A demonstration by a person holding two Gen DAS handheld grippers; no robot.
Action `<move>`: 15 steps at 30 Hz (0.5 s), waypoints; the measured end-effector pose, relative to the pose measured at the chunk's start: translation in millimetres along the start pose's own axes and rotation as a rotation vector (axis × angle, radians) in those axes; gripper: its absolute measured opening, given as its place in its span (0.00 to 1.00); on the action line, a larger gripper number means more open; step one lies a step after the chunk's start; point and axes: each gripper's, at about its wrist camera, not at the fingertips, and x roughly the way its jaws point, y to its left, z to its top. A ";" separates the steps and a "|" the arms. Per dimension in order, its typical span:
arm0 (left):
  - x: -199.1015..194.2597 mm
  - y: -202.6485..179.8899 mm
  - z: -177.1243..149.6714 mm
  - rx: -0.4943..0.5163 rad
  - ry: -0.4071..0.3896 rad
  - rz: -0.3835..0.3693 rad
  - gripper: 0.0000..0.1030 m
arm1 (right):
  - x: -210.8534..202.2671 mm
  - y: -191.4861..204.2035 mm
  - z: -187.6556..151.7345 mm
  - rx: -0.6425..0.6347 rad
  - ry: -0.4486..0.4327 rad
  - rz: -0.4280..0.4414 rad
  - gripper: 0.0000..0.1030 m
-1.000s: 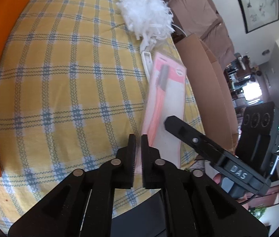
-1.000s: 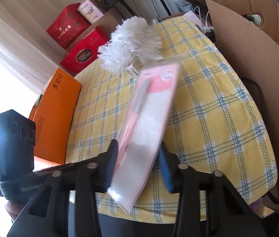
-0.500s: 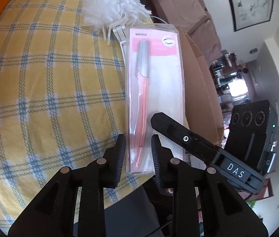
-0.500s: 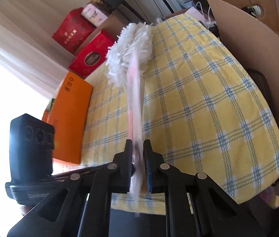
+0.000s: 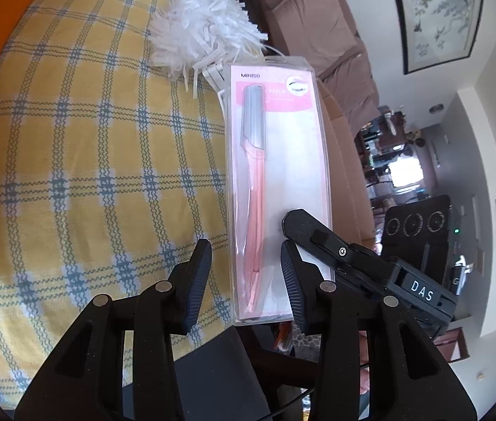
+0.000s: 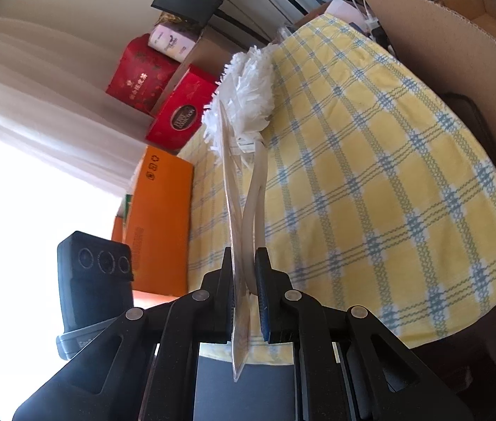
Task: Organize objects
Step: 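Grasp the package with the right tool while the left tool releases it, then carry the razor package into the orange box and open the right tool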
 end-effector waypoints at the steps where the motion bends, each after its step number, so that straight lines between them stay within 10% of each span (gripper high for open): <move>1: -1.3 -0.4 1.0 -0.003 -0.002 -0.002 0.36 | -0.8 1.2 -0.6 0.004 -0.001 0.008 0.11; 15: -15.7 -4.0 -1.0 0.024 -0.018 -0.020 0.15 | 2.6 7.3 -4.5 0.031 0.011 0.051 0.10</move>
